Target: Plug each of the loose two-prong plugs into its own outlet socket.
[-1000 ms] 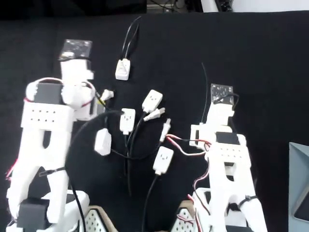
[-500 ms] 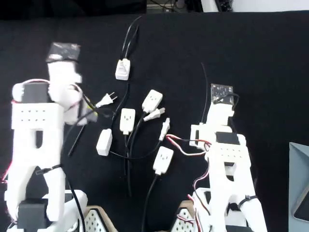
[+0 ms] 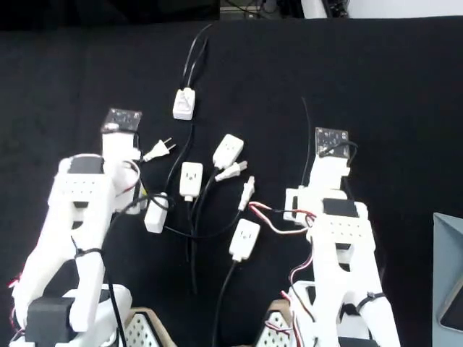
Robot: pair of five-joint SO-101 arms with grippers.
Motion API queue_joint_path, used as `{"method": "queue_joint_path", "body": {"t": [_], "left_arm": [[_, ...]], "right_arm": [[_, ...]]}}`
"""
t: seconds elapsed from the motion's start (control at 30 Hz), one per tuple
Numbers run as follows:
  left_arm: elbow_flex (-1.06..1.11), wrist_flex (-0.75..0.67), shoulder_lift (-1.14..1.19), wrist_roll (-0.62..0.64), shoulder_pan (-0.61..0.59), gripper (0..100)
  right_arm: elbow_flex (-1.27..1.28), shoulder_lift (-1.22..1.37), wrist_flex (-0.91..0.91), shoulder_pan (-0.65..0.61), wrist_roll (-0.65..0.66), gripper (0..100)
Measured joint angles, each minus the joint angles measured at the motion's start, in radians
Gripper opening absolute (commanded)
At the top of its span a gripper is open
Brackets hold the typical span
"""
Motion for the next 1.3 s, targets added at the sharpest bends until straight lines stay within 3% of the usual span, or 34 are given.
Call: {"method": "queue_joint_path", "body": {"t": [0.5, 0.83, 1.07, 1.3], "left_arm": [[0.034, -0.029, 0.000, -0.002, 0.341, 16], [0.034, -0.029, 0.000, 0.044, 0.338, 17], [0.034, -0.017, 0.000, 0.092, 0.252, 27], [0.048, 0.026, 0.000, 0.110, 0.241, 27]], "right_arm": [[0.000, 0.000, 0.000, 0.000, 0.000, 1.1], [0.000, 0.000, 0.000, 0.000, 0.000, 1.1], [0.000, 0.000, 0.000, 0.000, 0.000, 1.1], [0.000, 0.000, 0.000, 0.000, 0.000, 1.1]]}}
